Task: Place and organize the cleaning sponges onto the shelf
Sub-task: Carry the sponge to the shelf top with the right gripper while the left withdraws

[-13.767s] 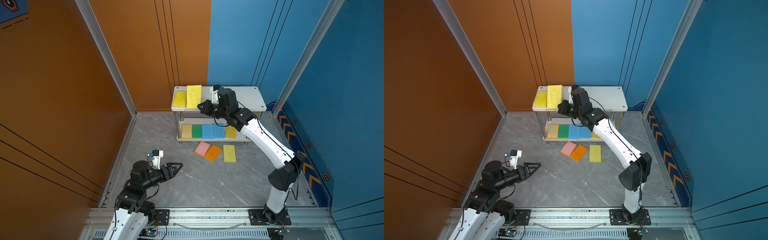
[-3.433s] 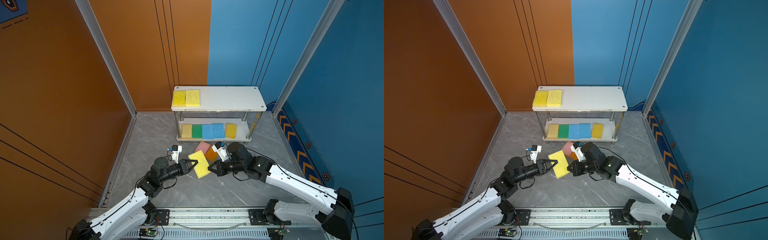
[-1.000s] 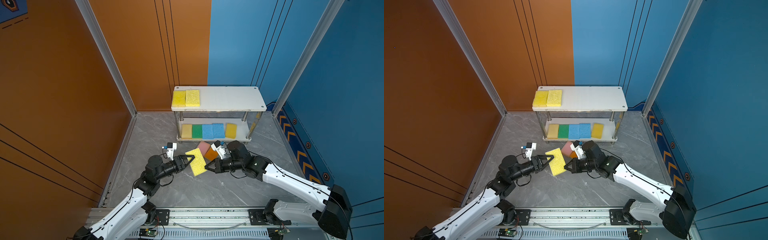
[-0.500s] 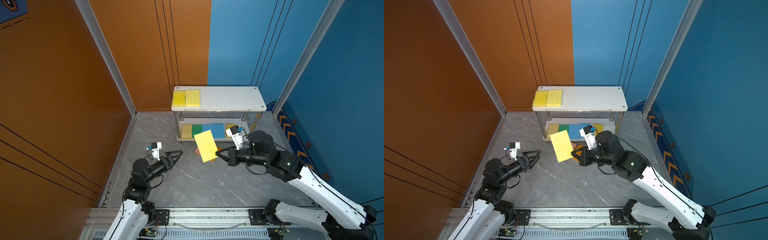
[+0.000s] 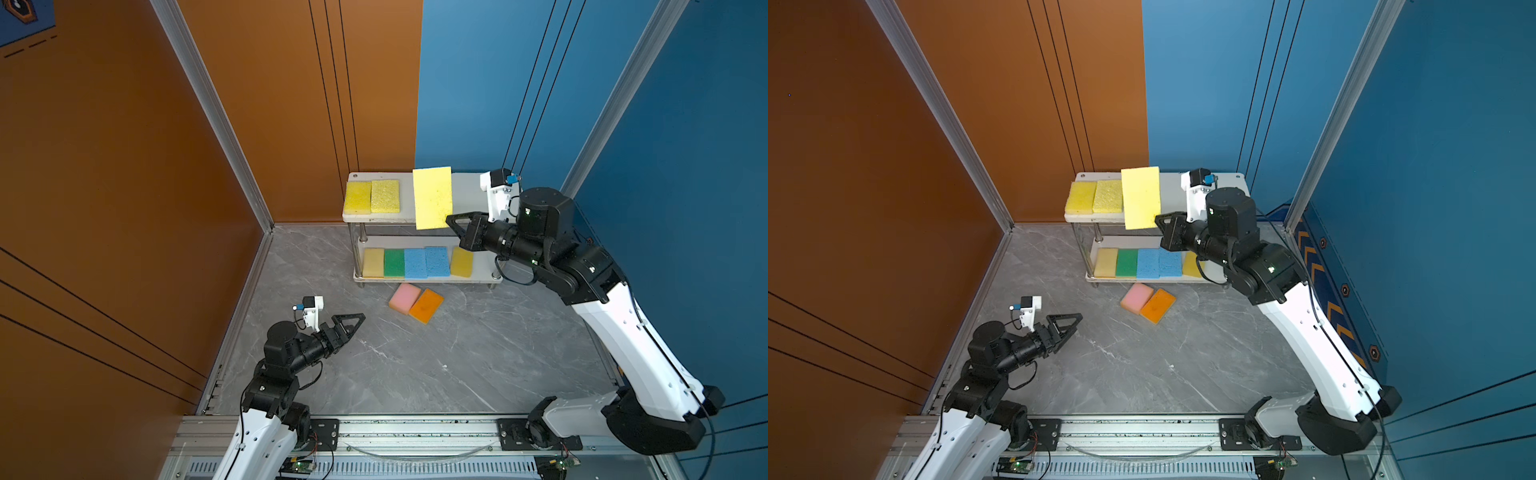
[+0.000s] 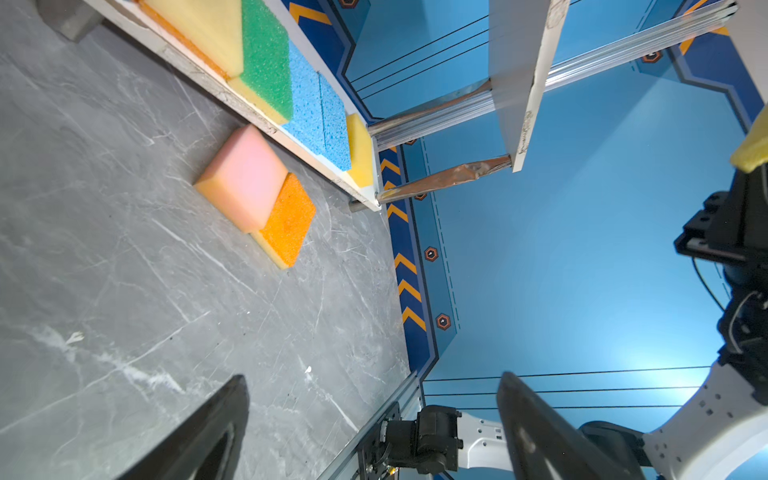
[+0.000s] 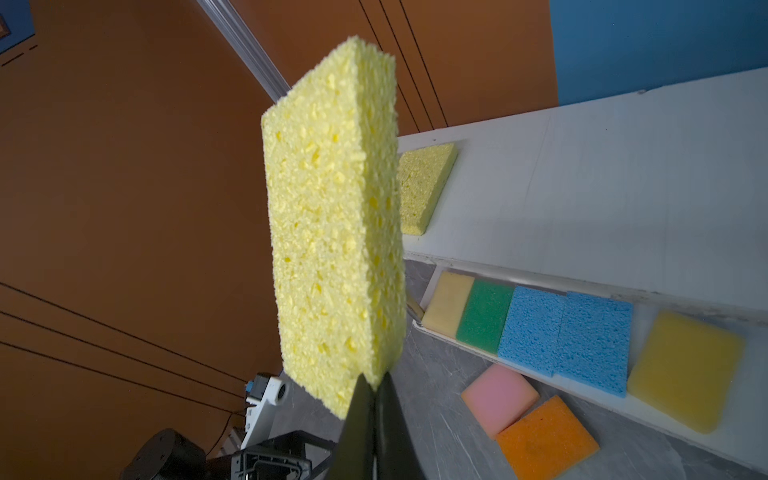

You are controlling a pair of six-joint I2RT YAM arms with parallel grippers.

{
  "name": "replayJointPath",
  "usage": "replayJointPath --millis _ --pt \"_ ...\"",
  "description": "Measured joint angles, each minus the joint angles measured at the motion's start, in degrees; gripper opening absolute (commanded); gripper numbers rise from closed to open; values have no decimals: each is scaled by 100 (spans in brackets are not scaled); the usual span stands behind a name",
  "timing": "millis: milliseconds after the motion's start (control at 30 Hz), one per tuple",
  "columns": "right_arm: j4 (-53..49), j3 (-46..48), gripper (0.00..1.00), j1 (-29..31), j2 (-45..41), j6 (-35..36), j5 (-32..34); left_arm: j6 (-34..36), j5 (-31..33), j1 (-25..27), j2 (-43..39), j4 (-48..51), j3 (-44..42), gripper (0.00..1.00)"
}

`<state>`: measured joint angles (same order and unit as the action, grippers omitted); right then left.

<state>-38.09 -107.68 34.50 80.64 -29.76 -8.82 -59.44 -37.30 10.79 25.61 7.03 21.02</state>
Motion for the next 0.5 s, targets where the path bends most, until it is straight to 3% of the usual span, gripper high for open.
replayJointPath --millis 300,500 --pt "-101 -1353 1 -420 1784 -2 -319 1008 133 -4 37 1241 280 94" --pt "-205 -1733 1 -490 2406 -9 -459 1279 188 -74 50 1530 330 95"
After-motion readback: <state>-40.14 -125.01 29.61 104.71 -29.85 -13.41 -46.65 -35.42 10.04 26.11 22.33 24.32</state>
